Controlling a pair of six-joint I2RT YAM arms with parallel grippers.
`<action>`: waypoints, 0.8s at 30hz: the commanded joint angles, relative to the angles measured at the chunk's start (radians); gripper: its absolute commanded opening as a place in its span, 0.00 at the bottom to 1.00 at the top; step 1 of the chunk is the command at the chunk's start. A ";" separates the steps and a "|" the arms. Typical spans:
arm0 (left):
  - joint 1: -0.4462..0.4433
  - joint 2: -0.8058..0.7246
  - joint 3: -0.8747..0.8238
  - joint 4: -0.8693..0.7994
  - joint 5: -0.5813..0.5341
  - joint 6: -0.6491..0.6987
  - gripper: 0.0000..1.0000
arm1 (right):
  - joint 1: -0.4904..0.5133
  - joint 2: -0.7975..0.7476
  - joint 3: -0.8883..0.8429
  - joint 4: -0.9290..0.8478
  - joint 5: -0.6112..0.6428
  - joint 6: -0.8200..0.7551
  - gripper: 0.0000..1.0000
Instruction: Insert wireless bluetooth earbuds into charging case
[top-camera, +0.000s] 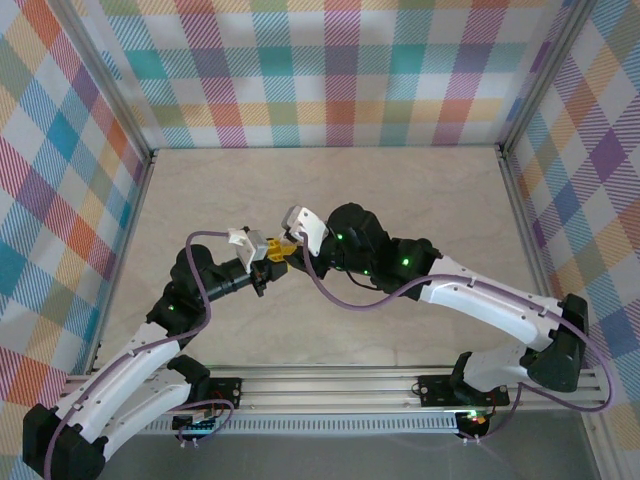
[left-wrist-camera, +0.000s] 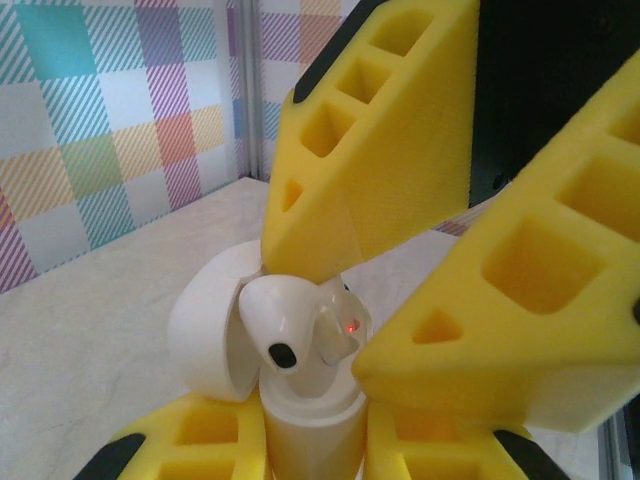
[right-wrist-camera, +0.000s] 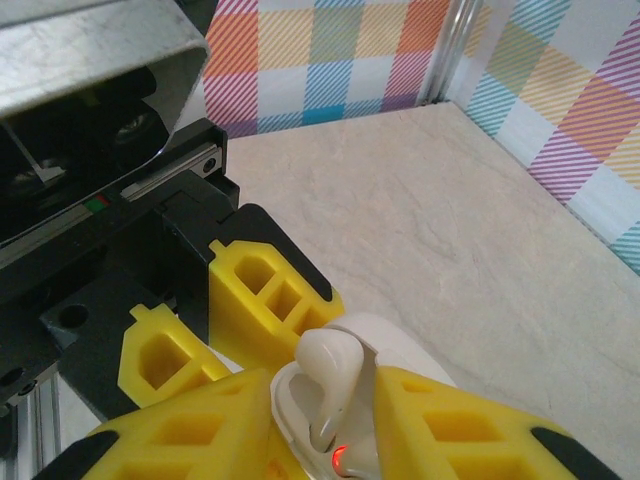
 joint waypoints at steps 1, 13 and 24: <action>-0.010 -0.014 0.052 0.051 0.018 0.010 0.00 | -0.003 -0.024 -0.017 -0.022 -0.007 0.009 0.33; -0.010 -0.001 0.075 0.009 0.019 0.015 0.00 | -0.003 -0.064 -0.010 0.000 -0.072 0.082 0.46; -0.010 0.006 0.093 -0.040 0.019 0.016 0.00 | -0.035 -0.071 0.092 -0.076 -0.240 0.182 0.51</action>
